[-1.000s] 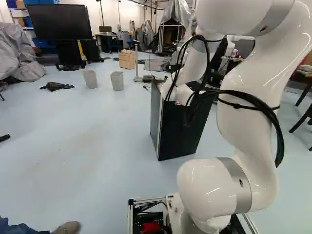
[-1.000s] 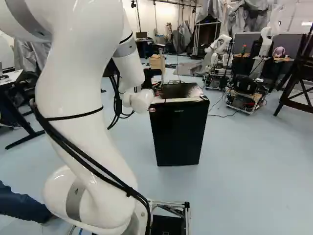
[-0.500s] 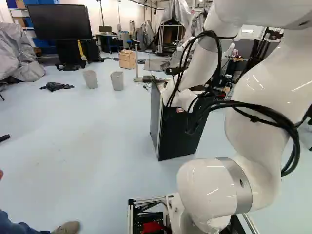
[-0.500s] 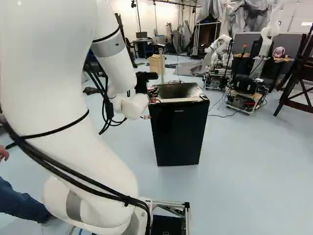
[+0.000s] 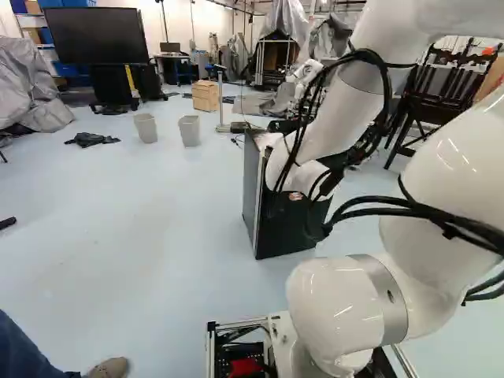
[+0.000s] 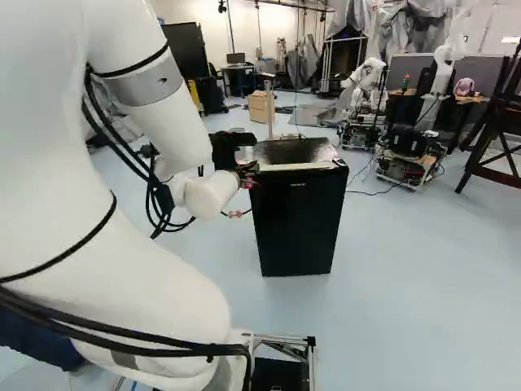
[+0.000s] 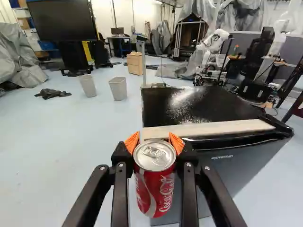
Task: Grab a drink from the fridge
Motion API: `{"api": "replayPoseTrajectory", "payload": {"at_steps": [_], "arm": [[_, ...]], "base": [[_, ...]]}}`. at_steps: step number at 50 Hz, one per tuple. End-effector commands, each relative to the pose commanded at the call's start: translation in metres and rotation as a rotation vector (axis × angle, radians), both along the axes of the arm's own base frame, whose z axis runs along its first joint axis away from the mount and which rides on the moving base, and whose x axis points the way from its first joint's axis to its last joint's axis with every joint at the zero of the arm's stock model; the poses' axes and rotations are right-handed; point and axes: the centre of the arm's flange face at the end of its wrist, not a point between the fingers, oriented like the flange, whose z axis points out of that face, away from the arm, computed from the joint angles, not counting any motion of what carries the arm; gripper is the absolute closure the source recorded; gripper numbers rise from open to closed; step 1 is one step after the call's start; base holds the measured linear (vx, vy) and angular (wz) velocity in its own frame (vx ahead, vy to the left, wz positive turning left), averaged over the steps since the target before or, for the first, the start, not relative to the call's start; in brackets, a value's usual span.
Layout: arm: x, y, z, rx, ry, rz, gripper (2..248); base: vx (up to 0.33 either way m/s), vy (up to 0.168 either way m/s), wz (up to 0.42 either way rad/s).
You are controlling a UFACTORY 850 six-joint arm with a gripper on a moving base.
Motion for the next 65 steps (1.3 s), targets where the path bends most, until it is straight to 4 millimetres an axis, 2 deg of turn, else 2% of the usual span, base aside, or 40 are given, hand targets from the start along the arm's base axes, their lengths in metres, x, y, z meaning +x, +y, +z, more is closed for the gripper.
{"api": "replayPoseTrajectory", "payload": {"at_steps": [14,29,46,65], "arm": [[-0.03,0.003,-0.009,0.004,0.035,0.003,149],[-0.052,0.005,-0.017,0.006,0.062,0.005,149],[-0.065,0.006,-0.022,0.008,0.077,0.007,149],[-0.067,0.006,-0.023,0.008,0.08,0.007,149]], "base": [[0.0,0.0,0.0],[0.0,0.0,0.0],[0.0,0.0,0.0],[0.0,0.0,0.0]]}}
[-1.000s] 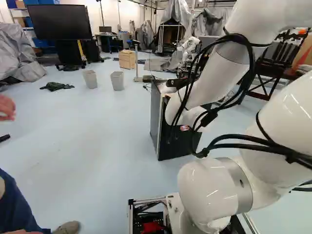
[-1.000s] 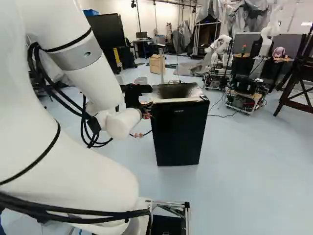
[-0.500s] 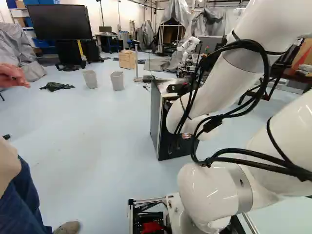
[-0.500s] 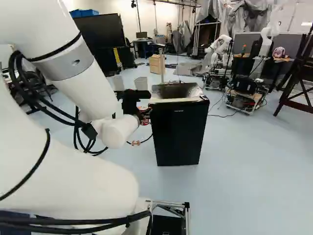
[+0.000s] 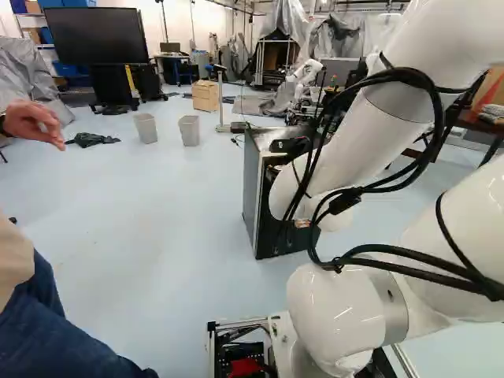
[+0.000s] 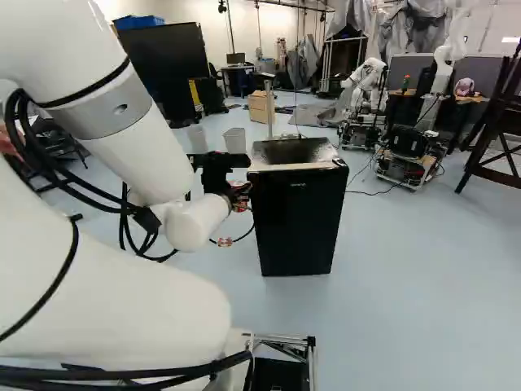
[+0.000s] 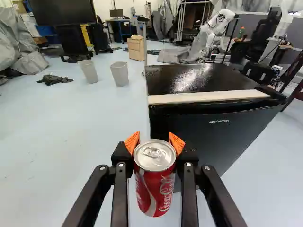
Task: Grab a drink from the fridge
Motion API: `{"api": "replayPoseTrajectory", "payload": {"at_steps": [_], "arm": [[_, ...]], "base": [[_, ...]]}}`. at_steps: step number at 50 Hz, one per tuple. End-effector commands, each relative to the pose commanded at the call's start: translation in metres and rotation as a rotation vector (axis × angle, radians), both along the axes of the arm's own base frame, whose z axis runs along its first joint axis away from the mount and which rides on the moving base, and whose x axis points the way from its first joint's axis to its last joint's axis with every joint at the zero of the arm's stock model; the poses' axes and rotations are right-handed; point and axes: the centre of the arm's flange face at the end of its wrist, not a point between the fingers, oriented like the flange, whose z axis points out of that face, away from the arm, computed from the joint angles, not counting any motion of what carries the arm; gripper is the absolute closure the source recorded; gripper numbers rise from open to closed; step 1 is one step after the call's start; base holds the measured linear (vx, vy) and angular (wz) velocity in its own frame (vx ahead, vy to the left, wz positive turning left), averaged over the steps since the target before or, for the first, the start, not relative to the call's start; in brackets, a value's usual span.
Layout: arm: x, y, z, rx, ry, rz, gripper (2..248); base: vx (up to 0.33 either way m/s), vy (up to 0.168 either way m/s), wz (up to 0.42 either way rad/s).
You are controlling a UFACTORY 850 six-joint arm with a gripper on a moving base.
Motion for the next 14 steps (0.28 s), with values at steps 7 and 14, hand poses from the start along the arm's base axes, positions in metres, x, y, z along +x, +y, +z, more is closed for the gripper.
{"api": "replayPoseTrajectory", "payload": {"at_steps": [7,14], "arm": [[0.0,0.0,0.0,0.0,0.0,0.0,149],[0.0,0.0,0.0,0.0,0.0,0.0,149]], "base": [[0.0,0.0,0.0],[0.0,0.0,0.0]]}}
